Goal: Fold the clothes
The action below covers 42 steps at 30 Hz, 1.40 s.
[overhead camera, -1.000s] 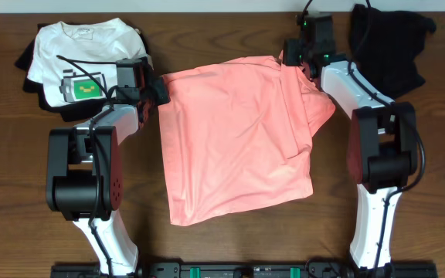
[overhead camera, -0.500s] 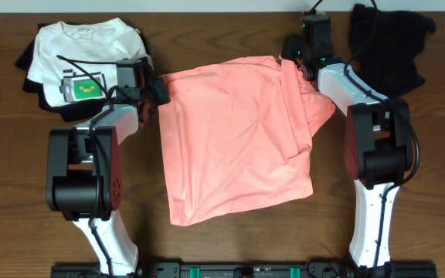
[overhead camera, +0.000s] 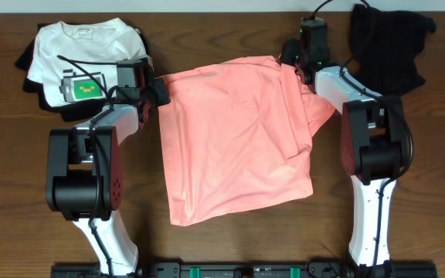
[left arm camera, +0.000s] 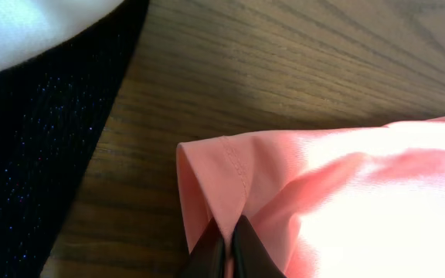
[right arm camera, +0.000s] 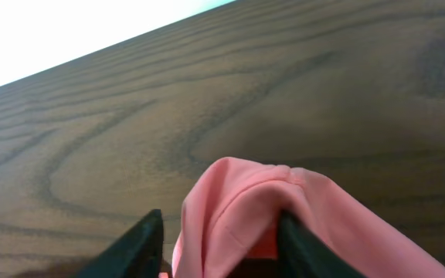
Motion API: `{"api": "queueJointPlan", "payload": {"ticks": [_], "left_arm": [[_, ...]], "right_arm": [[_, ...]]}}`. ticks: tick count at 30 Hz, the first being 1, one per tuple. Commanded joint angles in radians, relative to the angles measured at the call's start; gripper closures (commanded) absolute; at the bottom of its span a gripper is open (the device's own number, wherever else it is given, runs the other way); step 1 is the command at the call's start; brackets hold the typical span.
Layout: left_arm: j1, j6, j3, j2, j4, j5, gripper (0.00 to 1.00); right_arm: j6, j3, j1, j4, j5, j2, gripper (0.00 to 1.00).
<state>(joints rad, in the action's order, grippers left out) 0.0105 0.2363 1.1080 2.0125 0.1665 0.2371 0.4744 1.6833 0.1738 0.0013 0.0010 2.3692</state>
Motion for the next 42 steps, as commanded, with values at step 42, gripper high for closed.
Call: {"api": "queueJointPlan", "payload": {"ticks": [42], "left_arm": [[0.002,-0.017,0.022,-0.032,-0.024,0.008,0.94]], "right_arm": [[-0.592,0.002,-0.16,-0.831,-0.277,-0.181,0.36]]}}
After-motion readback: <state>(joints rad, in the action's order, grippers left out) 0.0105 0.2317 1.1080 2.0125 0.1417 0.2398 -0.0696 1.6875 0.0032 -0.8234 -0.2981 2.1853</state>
